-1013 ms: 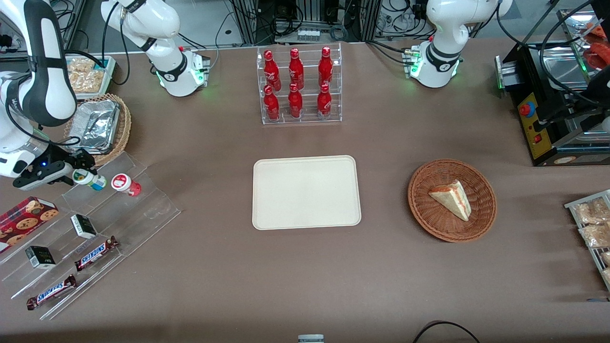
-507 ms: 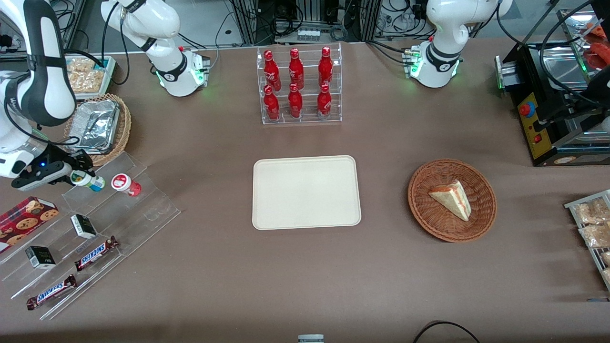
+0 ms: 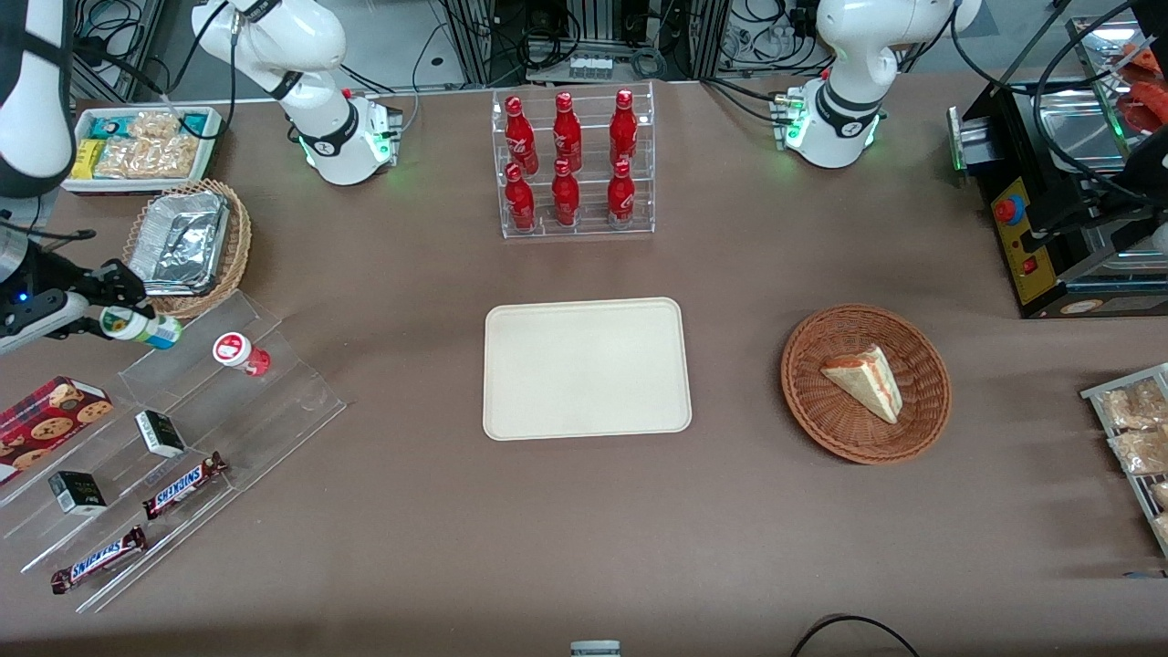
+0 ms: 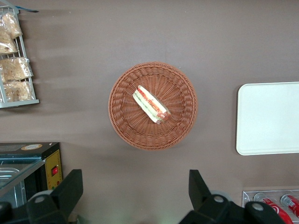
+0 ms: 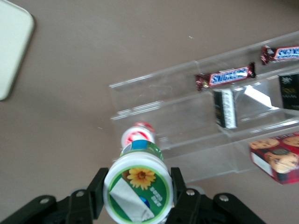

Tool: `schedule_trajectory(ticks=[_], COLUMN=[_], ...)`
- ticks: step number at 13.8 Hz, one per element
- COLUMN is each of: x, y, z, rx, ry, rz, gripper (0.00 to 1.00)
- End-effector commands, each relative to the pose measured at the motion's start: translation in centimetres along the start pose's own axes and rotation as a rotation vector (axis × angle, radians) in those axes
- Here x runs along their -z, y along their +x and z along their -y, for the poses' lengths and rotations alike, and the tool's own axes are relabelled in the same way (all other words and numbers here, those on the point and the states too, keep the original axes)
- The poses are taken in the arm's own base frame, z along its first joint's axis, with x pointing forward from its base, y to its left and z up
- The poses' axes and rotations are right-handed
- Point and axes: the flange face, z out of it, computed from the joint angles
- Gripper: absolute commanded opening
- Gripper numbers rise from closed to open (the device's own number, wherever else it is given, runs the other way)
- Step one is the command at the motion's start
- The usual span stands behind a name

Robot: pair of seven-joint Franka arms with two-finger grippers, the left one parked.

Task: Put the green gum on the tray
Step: 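Carry the held gum tub over to the cream tray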

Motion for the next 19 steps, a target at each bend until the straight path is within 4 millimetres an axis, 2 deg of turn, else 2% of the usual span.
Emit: schedule_trajectory(ticks=[1,6,8,13,16,17,19], x=[2.6,1.4,-0.5,-5.2,-9.4,-10.5,-11.3], y=[3.6,8.4,11.0,15.7,18.4,19.1,19.4], z=[5.3,16.5,22.1,29.9,34.5,35.9,39.5], rx=[-0.051,-0.154,-0.225,-0.312,-0.311,-0.314,-0.339], ry=[0.024,0.021,0.006,-0.006,-0.008,-0.009,-0.001], rz=[0.025,0.049,0.059,0.051,0.031,0.027,-0.002], gripper=[0.0,0.0,0.0,0.0,0.0,0.0,0.0])
